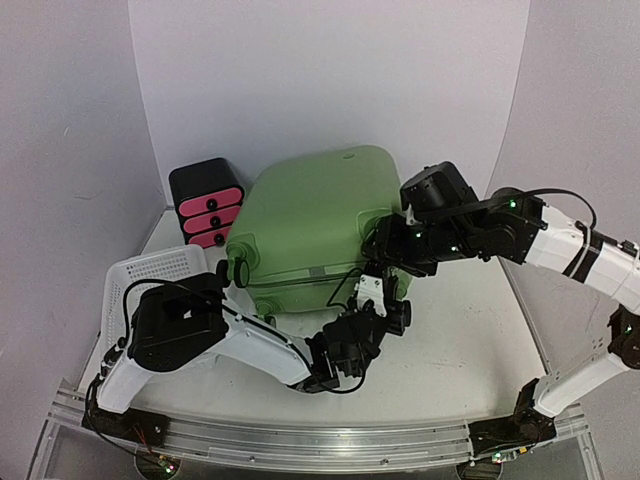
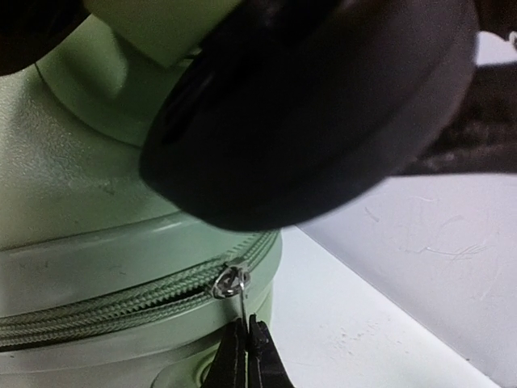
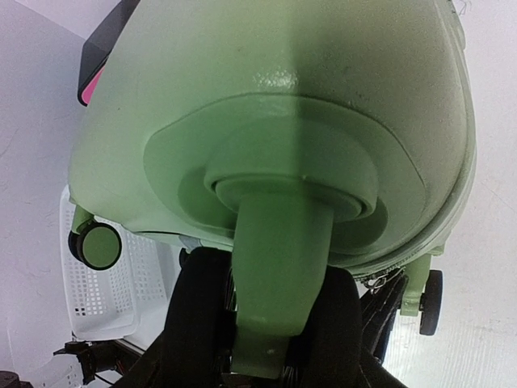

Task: Open, take out, and arrange the luggage
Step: Unzip the zipper of the luggage.

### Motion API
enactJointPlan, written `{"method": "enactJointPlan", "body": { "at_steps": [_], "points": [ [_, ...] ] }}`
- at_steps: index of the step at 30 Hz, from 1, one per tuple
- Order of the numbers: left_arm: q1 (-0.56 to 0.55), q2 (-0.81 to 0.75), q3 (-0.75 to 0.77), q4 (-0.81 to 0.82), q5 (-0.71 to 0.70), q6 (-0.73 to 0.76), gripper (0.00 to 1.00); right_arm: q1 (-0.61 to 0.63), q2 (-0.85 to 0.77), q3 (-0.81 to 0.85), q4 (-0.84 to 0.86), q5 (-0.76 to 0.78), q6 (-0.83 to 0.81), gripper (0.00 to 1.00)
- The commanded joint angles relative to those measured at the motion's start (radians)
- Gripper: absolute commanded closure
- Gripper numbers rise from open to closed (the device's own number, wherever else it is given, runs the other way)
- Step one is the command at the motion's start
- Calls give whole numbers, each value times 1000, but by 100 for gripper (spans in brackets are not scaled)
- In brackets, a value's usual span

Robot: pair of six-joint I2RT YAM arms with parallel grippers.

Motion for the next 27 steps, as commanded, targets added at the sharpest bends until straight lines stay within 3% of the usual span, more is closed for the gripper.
{"method": "enactJointPlan", "body": {
  "at_steps": [1, 5, 7, 9, 13, 23, 27],
  "points": [
    [-7, -86, 71, 99, 123, -127, 100, 39, -131, 41, 358, -40, -40, 84],
    [-8, -104, 40, 98, 115, -143, 95, 38, -133, 32, 360, -31, -36, 84],
    [-6, -126, -10, 96, 92, -143, 84, 37, -141, 26, 360, -6, -37, 84],
    [-7, -156, -68, 94, 72, -155, 65, 38, -152, 14, 360, 14, -41, 85],
    [-10, -238, -196, 78, 68, -180, 46, 37, -174, -27, 359, 58, -44, 85],
    [-74, -432, -481, -17, 27, -221, 36, 37, -205, -143, 358, 122, -54, 85],
    [-76, -568, -500, -305, 50, -353, 36, 38, -203, -212, 358, 104, -58, 80]
  ]
}}
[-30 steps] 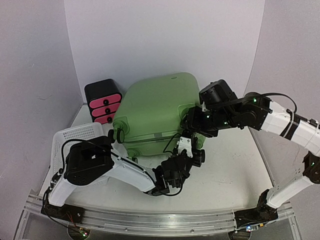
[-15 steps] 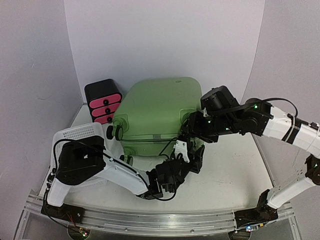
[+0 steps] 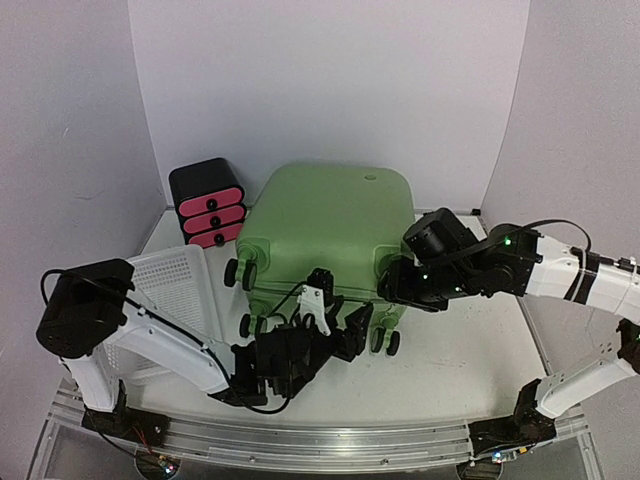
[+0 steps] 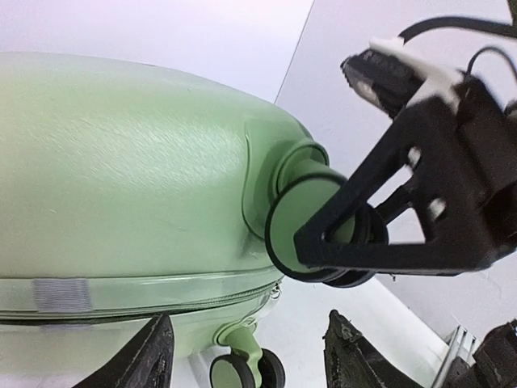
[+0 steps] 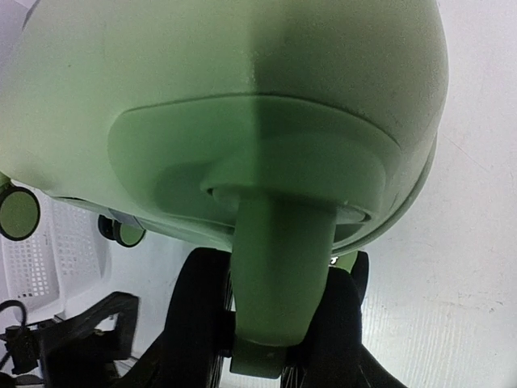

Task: Open, take out, and arrange the luggage
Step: Unzip the zipper of the luggage, then adjust the luggage at the center of the board.

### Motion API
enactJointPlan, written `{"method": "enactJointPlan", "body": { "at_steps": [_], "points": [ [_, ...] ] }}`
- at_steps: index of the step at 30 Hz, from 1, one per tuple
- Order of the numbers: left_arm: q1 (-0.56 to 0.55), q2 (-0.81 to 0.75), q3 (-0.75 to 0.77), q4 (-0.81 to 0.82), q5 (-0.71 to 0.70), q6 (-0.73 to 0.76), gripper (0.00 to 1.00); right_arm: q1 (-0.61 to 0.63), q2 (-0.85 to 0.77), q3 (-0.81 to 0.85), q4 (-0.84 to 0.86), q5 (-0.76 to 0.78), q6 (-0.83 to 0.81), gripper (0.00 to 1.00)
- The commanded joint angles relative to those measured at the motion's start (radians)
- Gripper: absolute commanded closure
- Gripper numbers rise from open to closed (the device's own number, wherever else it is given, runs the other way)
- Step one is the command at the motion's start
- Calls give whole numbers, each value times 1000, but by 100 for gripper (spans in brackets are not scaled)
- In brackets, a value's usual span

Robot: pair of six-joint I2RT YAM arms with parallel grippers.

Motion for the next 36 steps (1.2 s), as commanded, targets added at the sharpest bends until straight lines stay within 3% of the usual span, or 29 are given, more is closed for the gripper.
{"method": "enactJointPlan", "body": {
  "at_steps": [1, 3, 5, 9, 16, 22, 36],
  "points": [
    [-3, -175, 30, -362, 5, -157, 36, 13, -115, 19, 336, 67, -82, 78],
    [-4, -207, 94, -584, 33, -195, 34, 13, -115, -7, 336, 57, -91, 74],
    [-4, -227, 132, -697, 70, -188, 30, 13, -120, -28, 333, 50, -100, 68],
    [-1, -274, 129, -756, 106, -203, 1, 14, -155, -77, 313, 61, -110, 47],
    [13, -342, 119, -818, 165, -230, 1, 14, -274, -173, 306, 77, -169, 24],
    [26, -383, 150, -980, 231, -238, 1, 13, -334, -222, 282, 64, -225, 3],
    [75, -404, 310, -1333, 343, -222, 1, 13, -517, -323, 217, 59, -247, 2]
  ]
}}
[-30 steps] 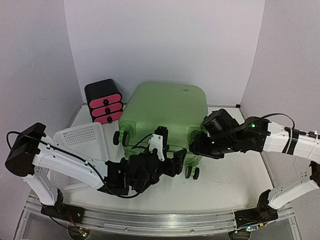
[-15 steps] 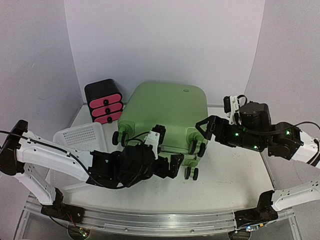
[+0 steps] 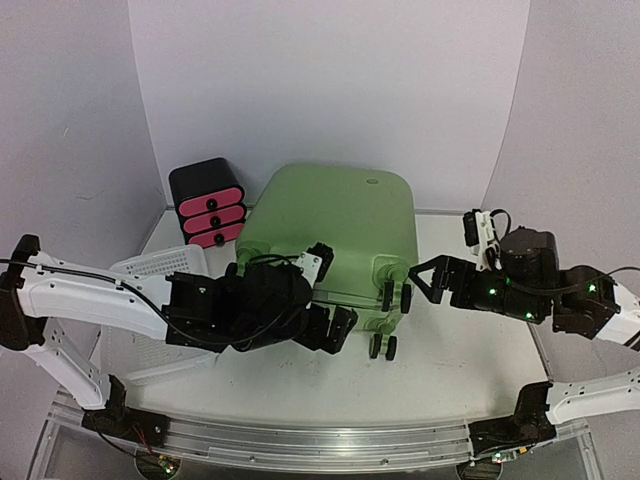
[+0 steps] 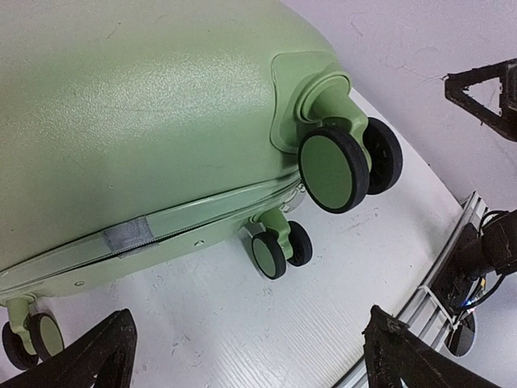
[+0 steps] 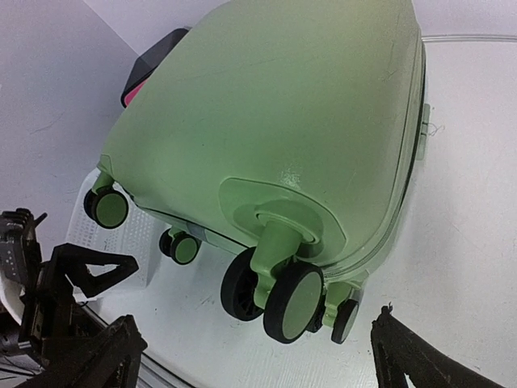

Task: Open, take out, and arrange the luggage
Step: Adjust the luggage at the center of the board.

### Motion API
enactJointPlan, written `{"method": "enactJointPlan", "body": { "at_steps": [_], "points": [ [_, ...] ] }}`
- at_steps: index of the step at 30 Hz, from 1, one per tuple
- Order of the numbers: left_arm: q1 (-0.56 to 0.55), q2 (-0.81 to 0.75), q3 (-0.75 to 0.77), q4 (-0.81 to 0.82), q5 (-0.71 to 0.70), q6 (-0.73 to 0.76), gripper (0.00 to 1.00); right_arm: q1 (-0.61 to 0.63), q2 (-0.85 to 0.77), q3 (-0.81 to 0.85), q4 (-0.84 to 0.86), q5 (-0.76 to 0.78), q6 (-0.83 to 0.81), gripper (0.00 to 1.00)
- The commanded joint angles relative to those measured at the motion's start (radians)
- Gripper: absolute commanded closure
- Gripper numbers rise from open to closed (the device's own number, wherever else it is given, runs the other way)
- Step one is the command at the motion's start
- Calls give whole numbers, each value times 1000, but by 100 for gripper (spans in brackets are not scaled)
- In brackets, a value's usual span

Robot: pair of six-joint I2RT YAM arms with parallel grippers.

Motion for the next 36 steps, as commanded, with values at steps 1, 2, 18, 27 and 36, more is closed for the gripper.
{"method": "enactJointPlan", "body": {
  "at_steps": [1, 2, 18, 27, 36],
  "points": [
    [26, -42, 98, -131, 55, 19, 1, 6, -64, -6, -21, 19, -21, 2],
    [38, -34, 118, -155, 82, 27, 1, 6, -69, -4, -29, 26, -19, 2],
    [238, 35, 243, -332, 353, -135, 1, 6, 23, 122, -116, 274, -52, 2],
    [243, 17, 226, -308, 322, -80, 1, -23, 109, 185, -123, 316, -97, 2],
    [242, -5, 228, -290, 371, -81, 1, -180, 116, 159, -119, 224, -120, 2]
  ]
}}
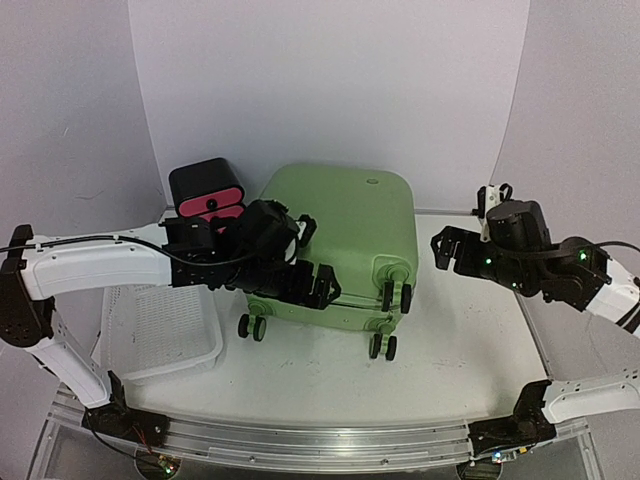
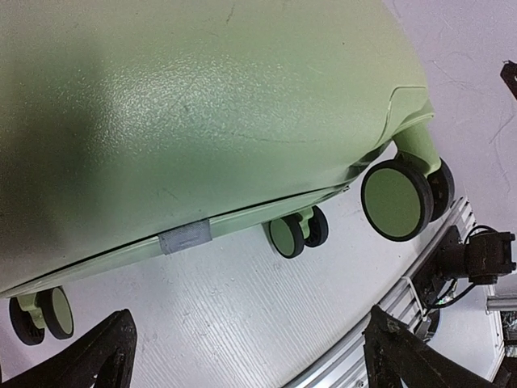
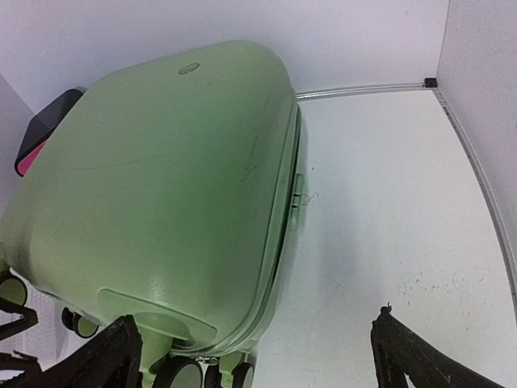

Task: Open, take out, and arrange the luggage
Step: Adjust the luggage at the center of the board.

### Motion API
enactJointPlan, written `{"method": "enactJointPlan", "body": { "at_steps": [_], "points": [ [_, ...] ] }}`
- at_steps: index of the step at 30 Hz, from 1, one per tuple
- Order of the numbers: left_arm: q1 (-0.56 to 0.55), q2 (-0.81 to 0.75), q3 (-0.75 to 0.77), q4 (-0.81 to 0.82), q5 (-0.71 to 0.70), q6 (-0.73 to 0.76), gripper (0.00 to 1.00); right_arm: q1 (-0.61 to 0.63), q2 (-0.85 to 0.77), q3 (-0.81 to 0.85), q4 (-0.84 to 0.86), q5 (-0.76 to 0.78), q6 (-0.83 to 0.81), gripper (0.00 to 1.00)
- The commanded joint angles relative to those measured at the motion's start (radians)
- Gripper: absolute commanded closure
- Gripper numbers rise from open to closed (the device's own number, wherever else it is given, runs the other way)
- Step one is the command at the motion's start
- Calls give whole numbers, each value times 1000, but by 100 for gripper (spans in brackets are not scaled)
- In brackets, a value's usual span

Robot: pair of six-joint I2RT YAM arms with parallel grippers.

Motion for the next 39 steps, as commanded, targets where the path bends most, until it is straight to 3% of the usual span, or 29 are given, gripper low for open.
{"method": "enactJointPlan", "body": {
  "at_steps": [1, 8, 12, 18, 26, 39],
  "points": [
    [1, -38, 22, 34, 27, -4, 0, -48, -9, 3, 8, -31, -6, 2],
    [24, -135, -91, 79, -68, -150, 0, -144, -59, -77, 43, -132, 7, 2],
    [17, -40, 42, -13, -8, -109, 1, -160, -82, -150, 55, -154, 65, 3],
    [-37, 103, 213, -50, 31, -156, 1, -163, -120, -259, 99, -184, 127, 11],
    [-66, 248, 385, -60, 82, -183, 0, -163, -163, -387, 373, -411, 35, 29],
    [-67, 364, 494, -69, 144, -195, 1, -163, -32, -395, 582, -655, -75, 33]
  ]
}}
